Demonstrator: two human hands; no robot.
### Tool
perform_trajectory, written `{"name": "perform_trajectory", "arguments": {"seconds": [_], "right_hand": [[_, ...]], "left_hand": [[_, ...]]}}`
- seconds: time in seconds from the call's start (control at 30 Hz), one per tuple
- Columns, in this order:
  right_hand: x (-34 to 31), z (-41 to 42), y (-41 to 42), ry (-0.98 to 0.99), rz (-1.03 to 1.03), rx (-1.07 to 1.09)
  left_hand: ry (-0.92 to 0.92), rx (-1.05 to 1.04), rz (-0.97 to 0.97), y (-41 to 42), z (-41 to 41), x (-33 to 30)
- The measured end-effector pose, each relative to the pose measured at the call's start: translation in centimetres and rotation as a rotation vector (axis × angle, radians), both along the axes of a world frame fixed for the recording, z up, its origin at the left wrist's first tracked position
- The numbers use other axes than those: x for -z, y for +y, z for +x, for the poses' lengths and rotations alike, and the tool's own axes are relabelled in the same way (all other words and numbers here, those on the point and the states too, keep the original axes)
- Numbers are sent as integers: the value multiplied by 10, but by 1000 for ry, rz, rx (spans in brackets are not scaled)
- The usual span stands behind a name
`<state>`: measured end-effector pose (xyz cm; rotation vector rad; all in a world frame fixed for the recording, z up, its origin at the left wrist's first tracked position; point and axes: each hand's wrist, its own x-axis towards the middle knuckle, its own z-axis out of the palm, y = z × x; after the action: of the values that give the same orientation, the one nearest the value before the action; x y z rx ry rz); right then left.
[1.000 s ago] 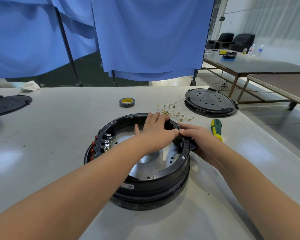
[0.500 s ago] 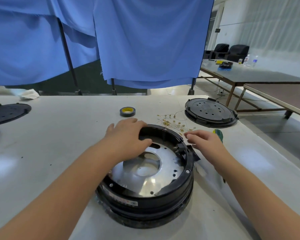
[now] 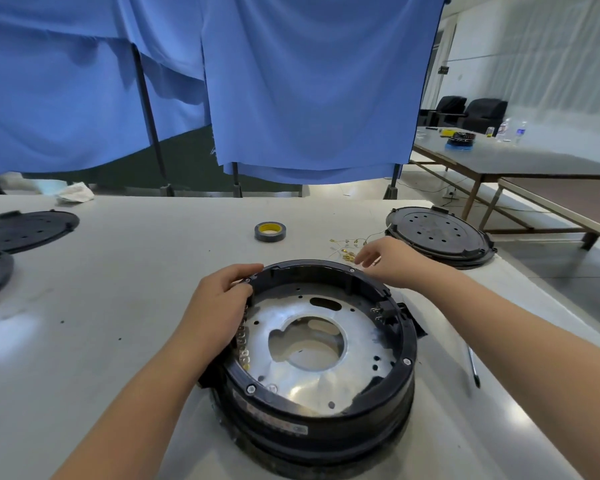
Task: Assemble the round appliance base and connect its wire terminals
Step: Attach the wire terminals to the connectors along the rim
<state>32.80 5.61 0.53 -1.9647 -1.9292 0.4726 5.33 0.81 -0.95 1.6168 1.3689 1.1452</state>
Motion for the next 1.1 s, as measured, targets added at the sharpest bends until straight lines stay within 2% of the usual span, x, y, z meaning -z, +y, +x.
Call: {"name": "perform_trajectory", "arguments": {"seconds": [0.13, 0.27, 0.5, 0.77, 0.93, 1.1], "right_hand": [[6, -10, 10, -125, -116, -34], [9, -10, 9, -120, -80, -24], [-1, 2, 0, 186, 239, 130], [-30, 0, -19, 414, 543, 174], [-49, -11, -37, 586, 623, 81], [-54, -32, -70, 721, 604, -74]], "left_hand": [[23, -1, 25, -3, 3, 5], [14, 6, 35, -3, 2, 5], [-5, 31, 33, -2, 0, 7], [-29, 41, 53, -2, 0, 8], [-50, 34, 65, -5, 2, 4], [-102, 42, 68, -8, 2, 0]]}}
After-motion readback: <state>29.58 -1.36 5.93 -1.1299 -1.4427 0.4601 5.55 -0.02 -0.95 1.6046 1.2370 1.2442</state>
